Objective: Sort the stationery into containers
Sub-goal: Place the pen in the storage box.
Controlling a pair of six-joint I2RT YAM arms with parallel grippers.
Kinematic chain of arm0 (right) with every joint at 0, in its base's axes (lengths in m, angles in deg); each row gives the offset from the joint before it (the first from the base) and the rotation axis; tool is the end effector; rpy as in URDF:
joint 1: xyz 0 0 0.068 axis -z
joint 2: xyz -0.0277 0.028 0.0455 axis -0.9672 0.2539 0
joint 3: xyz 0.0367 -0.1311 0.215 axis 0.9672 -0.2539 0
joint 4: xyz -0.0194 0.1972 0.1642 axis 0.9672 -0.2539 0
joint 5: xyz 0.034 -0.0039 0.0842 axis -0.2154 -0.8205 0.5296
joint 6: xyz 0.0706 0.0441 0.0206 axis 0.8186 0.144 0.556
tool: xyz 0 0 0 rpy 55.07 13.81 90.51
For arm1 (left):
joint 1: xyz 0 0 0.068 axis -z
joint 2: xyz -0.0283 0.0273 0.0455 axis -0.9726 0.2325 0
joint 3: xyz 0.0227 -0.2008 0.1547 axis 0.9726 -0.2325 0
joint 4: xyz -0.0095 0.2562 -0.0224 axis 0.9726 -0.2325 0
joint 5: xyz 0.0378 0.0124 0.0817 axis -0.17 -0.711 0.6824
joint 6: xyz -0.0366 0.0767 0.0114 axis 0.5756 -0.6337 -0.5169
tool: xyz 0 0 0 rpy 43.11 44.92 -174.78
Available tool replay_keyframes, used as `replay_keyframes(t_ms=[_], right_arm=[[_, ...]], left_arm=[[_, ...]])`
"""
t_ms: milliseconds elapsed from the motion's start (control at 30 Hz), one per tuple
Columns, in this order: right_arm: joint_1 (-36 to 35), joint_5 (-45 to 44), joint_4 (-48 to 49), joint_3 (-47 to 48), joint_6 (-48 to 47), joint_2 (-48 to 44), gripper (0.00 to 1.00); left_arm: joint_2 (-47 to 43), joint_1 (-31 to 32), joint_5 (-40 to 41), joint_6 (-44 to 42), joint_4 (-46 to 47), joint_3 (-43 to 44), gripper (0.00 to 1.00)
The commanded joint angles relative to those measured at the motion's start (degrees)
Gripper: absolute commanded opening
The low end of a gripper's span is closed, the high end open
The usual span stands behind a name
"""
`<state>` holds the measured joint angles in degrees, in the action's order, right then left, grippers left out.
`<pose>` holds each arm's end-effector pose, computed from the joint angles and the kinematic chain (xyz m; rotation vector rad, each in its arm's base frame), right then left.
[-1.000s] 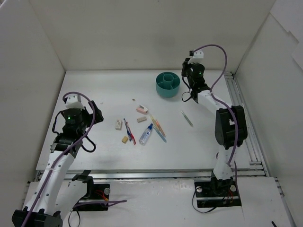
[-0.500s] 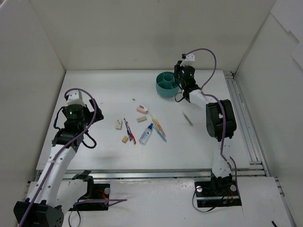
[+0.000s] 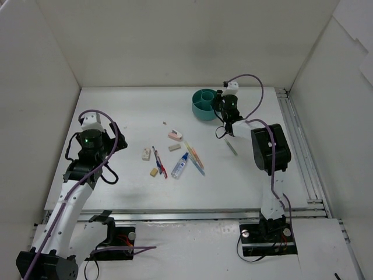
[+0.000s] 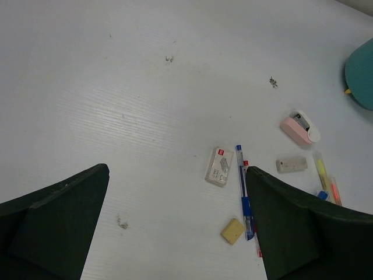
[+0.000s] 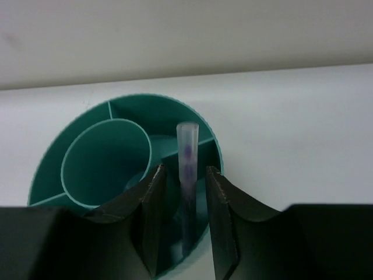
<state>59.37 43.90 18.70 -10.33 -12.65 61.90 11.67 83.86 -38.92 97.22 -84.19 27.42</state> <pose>0.4983 0.1352 0.2033 -0.0016 1.5000 0.3012 0.2467 -0.0235 0.2943 -0.3810 1.9158 -0.2778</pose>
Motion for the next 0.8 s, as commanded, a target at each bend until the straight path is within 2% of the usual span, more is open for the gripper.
replay_keyframes(t_ms=[0,100,167,200,267,300,400,433,500,533,567,667,767], right_arm=[[-0.6,-0.74,6.91,-1.3,0.57,-8.0,0.33],[-0.95,0.14,6.91,-3.68,-0.48,-11.51,0.48],[-1.13,0.66,6.82,-6.4,-0.92,-15.2,0.54],[-1.13,0.66,6.73,-7.63,-0.23,-16.61,0.63],[-1.13,1.98,6.38,-11.84,-0.48,-21.69,0.74],[-1.13,3.29,5.77,-15.25,-0.66,-23.38,0.98],[-1.13,4.71,-4.74,-18.09,-2.58,-30.94,0.98],[-0.95,7.58,-16.35,-17.31,-4.16,-32.35,0.98],[-0.95,7.79,-31.69,-10.59,-7.15,-33.51,0.98],[-0.95,7.26,-46.12,-7.67,-8.9,-32.81,0.98],[-0.95,6.21,-52.18,-5.55,-9.62,-30.71,0.98],[-0.95,6.63,-62.41,-2.63,-14.63,-27.97,0.98],[-0.95,8.57,-64.98,-3.06,-16.03,-26.13,0.98]], left_arm=[[-1.78,-0.46,-0.28,0.28,1.26,2.09,1.0],[-2.66,-0.46,-0.99,0.37,1.26,1.56,1.0],[-3.1,-0.46,-2.04,0.37,1.26,1.47,1.0],[-3.45,-0.46,-2.31,0.45,1.26,1.38,1.0],[-4.07,-0.46,-3.53,0.45,0.99,1.38,1.0],[-4.07,-0.46,-3.97,0.45,0.73,1.38,1.0],[-4.51,-0.46,-5.38,0.54,0.2,1.21,1.0],[-4.51,-0.46,-5.38,0.63,-0.06,1.12,1.0],[-4.51,-0.46,-7.75,0.72,-0.33,0.86,1.0],[-4.51,-0.46,-8.19,0.98,-0.24,0.68,1.0],[-4.34,-0.46,-9.07,1.16,0.2,-0.1,1.0],[-3.28,-0.46,-10.92,2.47,1.96,-1.52,1.0],[-1.53,-0.46,-12.5,2.74,1.43,-1.78,1.0]])
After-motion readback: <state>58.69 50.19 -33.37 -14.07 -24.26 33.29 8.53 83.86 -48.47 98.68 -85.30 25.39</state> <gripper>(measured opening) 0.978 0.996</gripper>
